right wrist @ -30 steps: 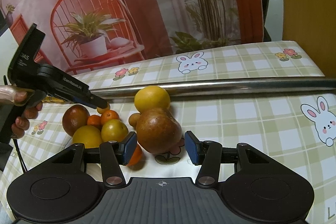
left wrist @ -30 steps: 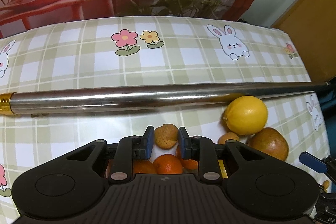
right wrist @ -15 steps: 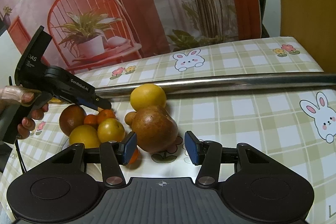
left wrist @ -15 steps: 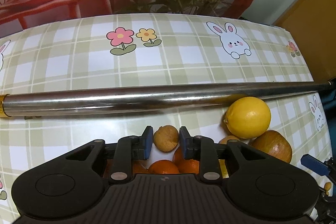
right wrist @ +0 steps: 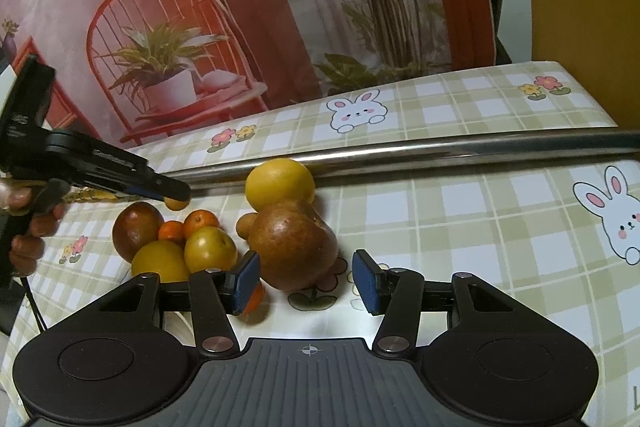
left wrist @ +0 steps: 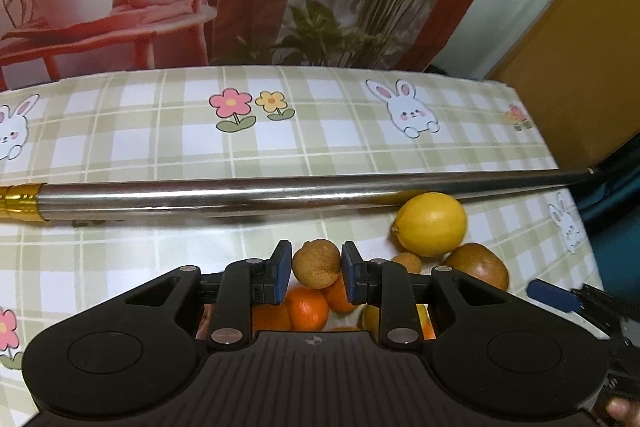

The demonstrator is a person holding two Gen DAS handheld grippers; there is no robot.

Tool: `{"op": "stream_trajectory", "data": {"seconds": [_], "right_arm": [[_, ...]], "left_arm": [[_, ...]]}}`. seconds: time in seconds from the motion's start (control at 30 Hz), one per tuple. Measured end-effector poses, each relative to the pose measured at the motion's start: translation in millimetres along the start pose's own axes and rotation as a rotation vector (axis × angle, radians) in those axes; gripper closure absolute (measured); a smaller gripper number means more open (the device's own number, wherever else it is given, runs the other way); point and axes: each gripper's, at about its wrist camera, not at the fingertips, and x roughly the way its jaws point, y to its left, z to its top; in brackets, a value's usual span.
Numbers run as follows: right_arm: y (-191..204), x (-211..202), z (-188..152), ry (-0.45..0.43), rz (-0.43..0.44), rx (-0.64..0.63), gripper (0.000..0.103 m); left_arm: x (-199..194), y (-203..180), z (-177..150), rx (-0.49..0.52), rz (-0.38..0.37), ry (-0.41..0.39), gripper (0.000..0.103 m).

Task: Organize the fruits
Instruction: 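Grasp the large red apple with the right gripper while the left gripper lifts the kiwi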

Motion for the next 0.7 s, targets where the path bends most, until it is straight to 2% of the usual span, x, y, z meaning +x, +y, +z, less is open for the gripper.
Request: {"op": "stream_trajectory", "data": {"seconds": [0.33,0.7], "right_arm": [[-3.3,15.3,6.8,0.004,0.03,0.039,0.045],[-23.8,43.4,9.7,0.007,0.111,0.24,0.04]], "left_arm": [[-54.1,7.8,-37.1,0.044,0.024,-0.095,0.075],[-100.1,21.2,-75.3,-0.019,0.024,-0.183,0.075]]}}
